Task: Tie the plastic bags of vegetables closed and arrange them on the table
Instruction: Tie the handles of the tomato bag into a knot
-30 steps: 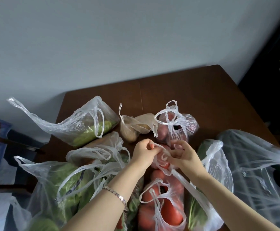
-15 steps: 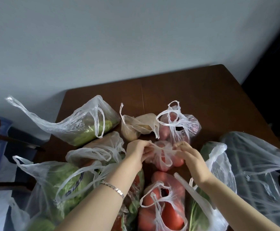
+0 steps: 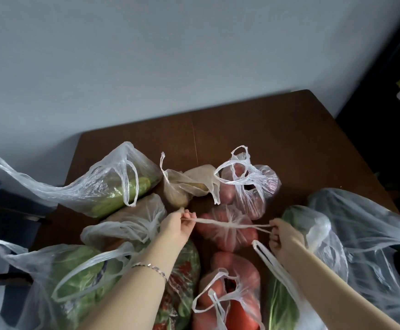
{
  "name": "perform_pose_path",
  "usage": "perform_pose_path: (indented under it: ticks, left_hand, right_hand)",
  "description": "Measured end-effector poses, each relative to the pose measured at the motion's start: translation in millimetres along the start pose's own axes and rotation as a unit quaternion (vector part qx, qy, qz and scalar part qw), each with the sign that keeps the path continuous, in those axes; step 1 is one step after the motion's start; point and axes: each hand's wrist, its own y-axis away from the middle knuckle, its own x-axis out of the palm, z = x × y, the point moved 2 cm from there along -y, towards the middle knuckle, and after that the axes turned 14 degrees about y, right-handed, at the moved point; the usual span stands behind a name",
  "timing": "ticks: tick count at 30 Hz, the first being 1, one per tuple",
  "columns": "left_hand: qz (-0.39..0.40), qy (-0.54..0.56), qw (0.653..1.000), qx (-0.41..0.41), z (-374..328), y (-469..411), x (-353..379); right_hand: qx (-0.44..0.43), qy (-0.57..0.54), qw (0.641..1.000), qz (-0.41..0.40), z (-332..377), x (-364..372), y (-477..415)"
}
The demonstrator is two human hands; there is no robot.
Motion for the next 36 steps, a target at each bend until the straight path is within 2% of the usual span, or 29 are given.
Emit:
perform_pose_path:
  ticks: [2, 4, 6, 7, 8, 12, 15, 18, 20, 22, 24, 27, 29, 30, 32, 33, 34, 36]
  left_hand:
    - [0.082, -0.149, 0.985, 0.027, 6.7, 11.6, 9.9]
    - [0.176, -0.326, 0.927, 0.063, 10.9, 23.2, 15.0]
    - [0.262, -0.439, 0.857, 0.064, 17.2, 29.8, 15.6]
    - [0.284, -0.467, 0.836, 0.049, 20.7, 33.0, 15.9]
    - [0.291, -0.476, 0.829, 0.037, 23.3, 34.9, 17.2]
    - [0.271, -0.484, 0.832, 0.021, 26.4, 37.1, 17.7]
    - [0.286, -0.508, 0.812, 0.004, 29.0, 40.8, 14.8]
    - [0.257, -0.491, 0.832, 0.029, 28.4, 36.3, 10.8]
    - [0.254, -0.471, 0.844, 0.03, 26.0, 35.2, 9.1]
    - [0.263, -0.437, 0.86, 0.018, 25.6, 38.7, 8.0]
    - [0.264, -0.4, 0.878, 0.0, 27.4, 43.9, 8.9]
    - [0.254, -0.379, 0.89, 0.008, 31.0, 44.0, 7.5]
    - [0.224, -0.38, 0.896, 0.045, 29.3, 43.8, 6.0]
    - [0.207, -0.391, 0.892, 0.088, 26.1, 44.4, 5.5]
    - [0.189, -0.439, 0.854, 0.204, 16.7, 48.5, 7.1]
    - [0.195, -0.457, 0.832, 0.248, 11.9, 51.6, 9.5]
    - [0.201, -0.466, 0.822, 0.259, 7.8, 54.5, 12.3]
    - [0.223, -0.463, 0.829, 0.222, 5.5, 58.9, 19.3]
  right_hand:
    - [-0.143, 0.065, 0.988, 0.005, 21.7, 4.1, 18.3]
    - [-0.274, 0.103, 0.953, 0.072, 43.3, 11.0, 41.4]
    - [-0.343, 0.152, 0.919, 0.119, 55.6, 18.9, 54.3]
    - [-0.361, 0.186, 0.905, 0.128, 58.7, 23.4, 58.0]
    - [-0.368, 0.208, 0.896, 0.134, 59.7, 27.2, 59.8]
    - [-0.353, 0.154, 0.906, 0.175, 51.8, 34.4, 58.3]
    - [-0.336, 0.122, 0.916, 0.182, 38.3, 36.7, 55.8]
    - [-0.331, 0.075, 0.934, 0.111, 29.5, 32.8, 48.8]
    - [-0.347, 0.14, 0.926, 0.051, 23.1, 27.7, 40.5]
    - [-0.37, 0.285, 0.882, 0.068, 9.6, 31.8, 32.9]
    - [-0.39, 0.356, 0.845, 0.09, -4.4, 40.3, 28.1]
    - [-0.428, 0.327, 0.839, 0.077, -4.7, 48.7, 27.4]
    - [-0.401, 0.285, 0.866, 0.089, -2.2, 53.0, 26.9]
    - [-0.367, 0.251, 0.89, 0.097, -1.5, 54.6, 27.3]
    - [-0.311, 0.208, 0.922, 0.1, -0.1, 56.3, 28.4]
    - [-0.306, 0.217, 0.922, 0.099, 1.0, 56.6, 28.6]
    - [-0.315, 0.241, 0.913, 0.1, 2.8, 57.4, 29.9]
    - [-0.356, 0.303, 0.878, 0.101, 5.7, 60.0, 33.0]
